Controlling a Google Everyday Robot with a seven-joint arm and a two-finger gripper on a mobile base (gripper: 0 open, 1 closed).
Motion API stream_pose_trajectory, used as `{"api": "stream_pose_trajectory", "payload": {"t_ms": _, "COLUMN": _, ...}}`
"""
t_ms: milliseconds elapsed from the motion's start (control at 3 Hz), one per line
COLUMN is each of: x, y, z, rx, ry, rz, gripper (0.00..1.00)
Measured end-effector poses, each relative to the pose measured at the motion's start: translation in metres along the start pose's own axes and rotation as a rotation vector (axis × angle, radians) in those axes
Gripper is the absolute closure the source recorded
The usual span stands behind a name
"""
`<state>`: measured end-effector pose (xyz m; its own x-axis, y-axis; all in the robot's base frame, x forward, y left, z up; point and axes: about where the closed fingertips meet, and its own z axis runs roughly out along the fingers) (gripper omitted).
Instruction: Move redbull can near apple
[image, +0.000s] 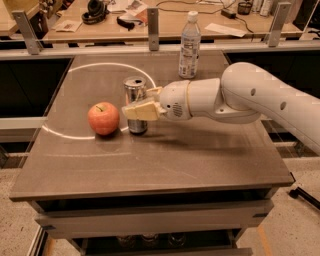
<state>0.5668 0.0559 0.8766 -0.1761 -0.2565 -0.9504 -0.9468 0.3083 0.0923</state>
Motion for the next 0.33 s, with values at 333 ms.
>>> {"api": "stream_pose_trajectory", "payload": {"t_ms": 333, "x": -0.0012, "y": 0.0013, "z": 0.0015, "rx": -0.003, "ry": 0.001, "rz": -0.003, "gripper": 0.82}}
